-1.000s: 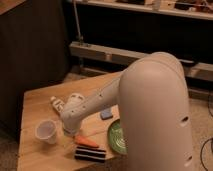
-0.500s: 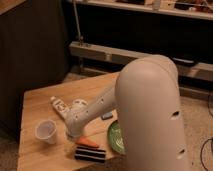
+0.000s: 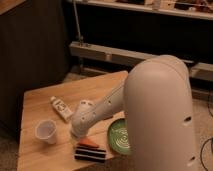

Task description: Place the pepper on the white sponge

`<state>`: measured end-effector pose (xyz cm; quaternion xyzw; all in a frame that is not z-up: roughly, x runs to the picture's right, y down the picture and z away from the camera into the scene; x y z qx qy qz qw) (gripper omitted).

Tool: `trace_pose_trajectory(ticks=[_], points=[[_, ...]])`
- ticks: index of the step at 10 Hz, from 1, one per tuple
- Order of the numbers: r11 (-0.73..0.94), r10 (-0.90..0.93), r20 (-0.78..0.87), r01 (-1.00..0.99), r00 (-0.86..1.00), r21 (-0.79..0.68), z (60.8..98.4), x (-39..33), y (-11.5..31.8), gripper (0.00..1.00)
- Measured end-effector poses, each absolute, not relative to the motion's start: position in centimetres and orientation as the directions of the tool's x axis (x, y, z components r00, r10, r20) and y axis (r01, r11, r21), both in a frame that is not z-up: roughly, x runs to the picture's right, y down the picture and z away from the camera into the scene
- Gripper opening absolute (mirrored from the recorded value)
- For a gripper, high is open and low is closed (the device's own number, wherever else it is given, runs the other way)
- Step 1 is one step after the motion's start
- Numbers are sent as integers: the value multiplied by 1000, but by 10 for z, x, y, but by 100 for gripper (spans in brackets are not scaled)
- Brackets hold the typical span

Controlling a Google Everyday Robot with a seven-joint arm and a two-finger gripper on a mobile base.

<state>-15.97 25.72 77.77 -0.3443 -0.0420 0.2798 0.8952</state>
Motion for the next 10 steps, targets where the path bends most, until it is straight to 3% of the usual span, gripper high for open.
trace_pose_trajectory(ticks=[3, 4, 7, 10], points=[[629, 504, -109, -450, 857, -634, 781, -172, 250, 6], [634, 493, -104, -438, 864, -637, 783, -180, 248, 1], [631, 496, -100, -437, 863, -640, 788, -177, 234, 0], [597, 554, -108, -485, 825, -639, 796, -140, 186, 0]])
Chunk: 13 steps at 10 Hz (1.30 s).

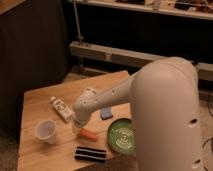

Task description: Place the pepper on the white sponge

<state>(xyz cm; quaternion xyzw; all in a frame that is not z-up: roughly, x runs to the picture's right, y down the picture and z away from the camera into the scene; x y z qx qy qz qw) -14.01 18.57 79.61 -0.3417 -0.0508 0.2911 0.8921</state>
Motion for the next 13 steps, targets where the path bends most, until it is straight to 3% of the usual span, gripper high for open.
trace_pose_trajectory(ticks=[6, 13], points=[[472, 694, -184, -632, 697, -614, 820, -83, 87, 0], [284, 794, -295, -754, 532, -592, 865, -46, 101, 0]])
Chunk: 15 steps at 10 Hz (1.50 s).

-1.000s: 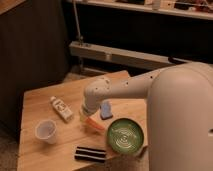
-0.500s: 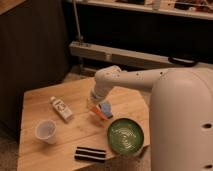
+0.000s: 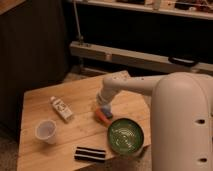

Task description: Place the pepper on the white sponge

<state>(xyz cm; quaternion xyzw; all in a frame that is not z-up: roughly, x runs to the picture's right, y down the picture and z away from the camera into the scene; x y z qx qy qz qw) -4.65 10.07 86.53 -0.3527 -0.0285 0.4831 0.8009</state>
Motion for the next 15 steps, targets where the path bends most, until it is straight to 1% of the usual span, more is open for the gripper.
trace_pose_trajectory(ticks=[5, 9, 15], points=[[235, 815, -340, -804, 469, -546, 856, -26, 86, 0], [214, 824, -359, -828, 438, -517, 868, -16, 87, 0], [210, 833, -361, -843, 419, -495, 880, -17, 73, 0]])
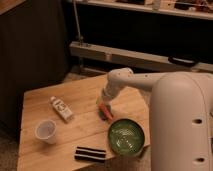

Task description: Place the pepper on the white sponge

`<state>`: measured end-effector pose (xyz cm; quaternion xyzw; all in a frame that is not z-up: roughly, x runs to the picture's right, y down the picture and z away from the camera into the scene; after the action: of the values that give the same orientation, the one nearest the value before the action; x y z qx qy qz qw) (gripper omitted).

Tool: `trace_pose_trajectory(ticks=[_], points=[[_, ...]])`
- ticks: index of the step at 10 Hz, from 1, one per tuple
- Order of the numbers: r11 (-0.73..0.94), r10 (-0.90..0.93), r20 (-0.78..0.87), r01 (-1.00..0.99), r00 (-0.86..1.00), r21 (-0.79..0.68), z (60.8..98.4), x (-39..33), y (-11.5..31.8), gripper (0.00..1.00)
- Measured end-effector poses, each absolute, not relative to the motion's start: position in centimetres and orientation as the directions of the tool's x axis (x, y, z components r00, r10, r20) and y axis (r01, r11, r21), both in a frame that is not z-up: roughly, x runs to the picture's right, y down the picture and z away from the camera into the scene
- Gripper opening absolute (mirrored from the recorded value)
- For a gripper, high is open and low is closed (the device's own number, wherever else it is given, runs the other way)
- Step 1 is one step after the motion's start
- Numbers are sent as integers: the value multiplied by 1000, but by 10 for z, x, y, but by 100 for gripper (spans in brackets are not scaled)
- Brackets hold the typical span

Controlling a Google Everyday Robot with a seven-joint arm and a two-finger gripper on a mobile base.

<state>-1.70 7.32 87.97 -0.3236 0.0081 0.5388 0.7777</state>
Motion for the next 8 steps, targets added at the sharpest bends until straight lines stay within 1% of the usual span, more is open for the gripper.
trace_pose_trajectory(ticks=[1, 2, 4, 5, 7, 8], points=[[215, 834, -360, -848, 417, -485, 881, -19, 72, 3], [215, 841, -359, -859, 404, -464, 884, -18, 71, 14], [224, 844, -362, -873, 397, -434, 887, -14, 71, 30], [236, 842, -362, -877, 400, -419, 887, -19, 72, 43], [238, 843, -365, -884, 394, -403, 888, -12, 74, 60], [238, 844, -367, -887, 391, -396, 889, -11, 74, 72]])
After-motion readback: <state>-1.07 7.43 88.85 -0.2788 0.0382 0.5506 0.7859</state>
